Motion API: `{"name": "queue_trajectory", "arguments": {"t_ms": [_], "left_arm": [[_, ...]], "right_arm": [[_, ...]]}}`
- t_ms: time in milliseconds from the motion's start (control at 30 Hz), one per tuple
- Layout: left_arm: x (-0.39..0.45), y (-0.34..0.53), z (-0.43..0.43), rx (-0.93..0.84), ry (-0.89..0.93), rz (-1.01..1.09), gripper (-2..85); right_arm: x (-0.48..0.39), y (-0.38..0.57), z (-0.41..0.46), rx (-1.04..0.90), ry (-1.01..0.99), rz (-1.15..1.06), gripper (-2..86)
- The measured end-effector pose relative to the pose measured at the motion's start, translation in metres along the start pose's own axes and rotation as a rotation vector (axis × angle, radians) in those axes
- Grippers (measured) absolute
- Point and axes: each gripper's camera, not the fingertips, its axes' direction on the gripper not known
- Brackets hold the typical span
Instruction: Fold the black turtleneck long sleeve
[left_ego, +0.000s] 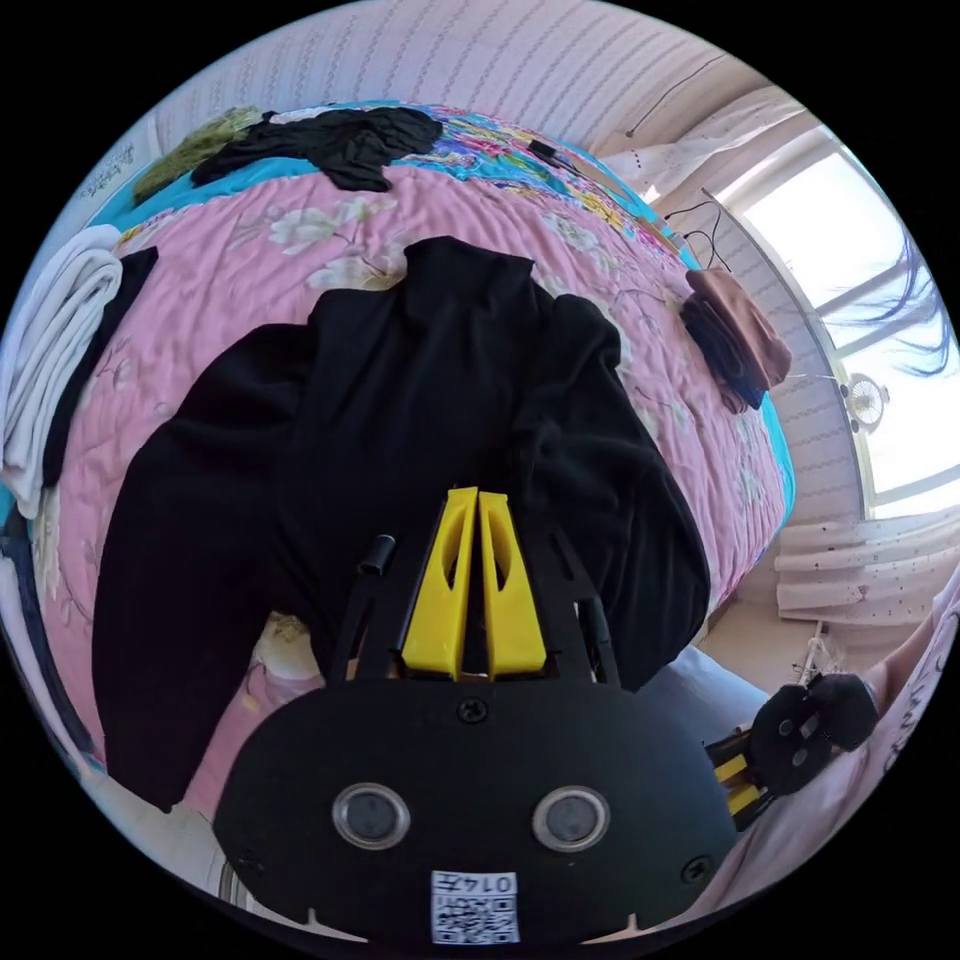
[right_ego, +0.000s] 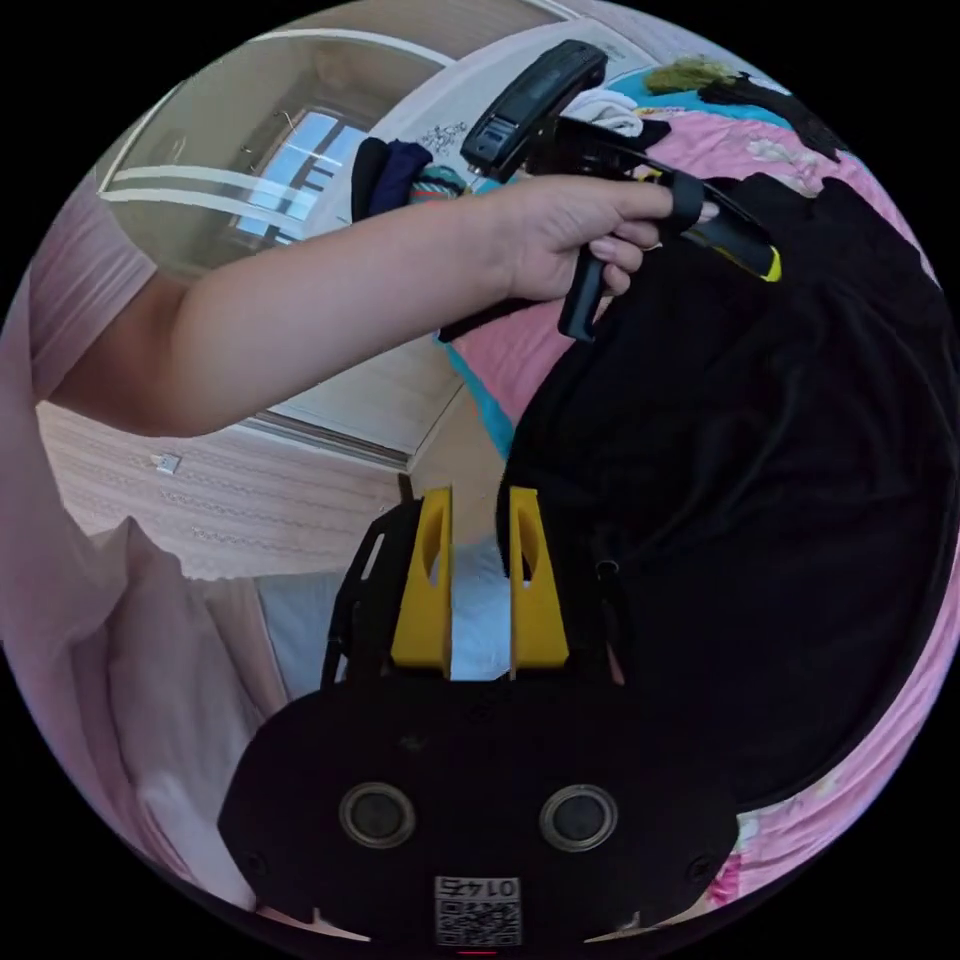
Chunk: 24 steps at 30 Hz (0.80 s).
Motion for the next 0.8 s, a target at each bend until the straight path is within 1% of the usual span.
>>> {"name": "queue_trajectory", "arguments": {"t_ms": [133, 200, 300, 333, 367, 400, 467, 500, 533, 567, 633, 667, 733, 800], "left_arm": [[-0.014, 0.018, -0.008, -0.054, 0.029, -0.037, -1.0], [-0.017, 0.031, -0.011, -0.091, 0.038, -0.044, -1.0], [-0.017, 0.042, -0.015, -0.114, 0.043, -0.041, -1.0], [-0.016, 0.042, -0.018, -0.107, 0.047, -0.039, -0.9], [-0.015, 0.037, -0.023, -0.074, 0.054, -0.030, -0.9], [-0.012, 0.027, -0.028, -0.032, 0.062, -0.008, -0.9], [-0.006, 0.002, -0.030, 0.021, 0.072, 0.047, -0.7], [0.000, -0.020, -0.028, 0.048, 0.078, 0.092, -0.5], [0.004, -0.031, -0.026, 0.060, 0.081, 0.114, -0.4], [0.013, -0.055, -0.022, 0.088, 0.088, 0.161, 0.1], [0.026, -0.089, -0.011, 0.119, 0.101, 0.217, 1.8], [0.033, -0.111, 0.000, 0.111, 0.106, 0.235, 3.6], [0.042, -0.139, 0.023, 0.054, 0.101, 0.235, 6.5], [0.048, -0.162, 0.055, -0.074, 0.107, 0.237, 6.6]], "right_arm": [[-0.026, -0.009, 0.022, -0.090, -0.195, -0.114, 8.4], [-0.030, -0.007, 0.027, -0.127, -0.225, -0.137, 8.4], [-0.020, -0.002, 0.009, -0.101, -0.098, -0.117, 8.2], [-0.005, 0.000, -0.009, -0.053, -0.009, -0.063, 8.1], [0.016, 0.003, -0.033, 0.013, 0.089, 0.019, 8.0], [0.028, 0.006, -0.047, 0.054, 0.136, 0.070, 8.0], [0.072, 0.021, -0.106, 0.253, 0.300, 0.281, 8.2], [0.080, 0.026, -0.119, 0.306, 0.337, 0.319, 8.3], [0.093, 0.032, -0.140, 0.379, 0.416, 0.375, 8.6], [0.104, 0.033, -0.154, 0.405, 0.488, 0.424, 9.1], [0.117, 0.030, -0.167, 0.423, 0.552, 0.473, 10.1], [0.123, 0.028, -0.172, 0.451, 0.547, 0.484, 10.7], [0.132, 0.023, -0.171, 0.466, 0.489, 0.491, 11.2], [0.140, 0.018, -0.163, 0.435, 0.479, 0.503, 11.0]]}}
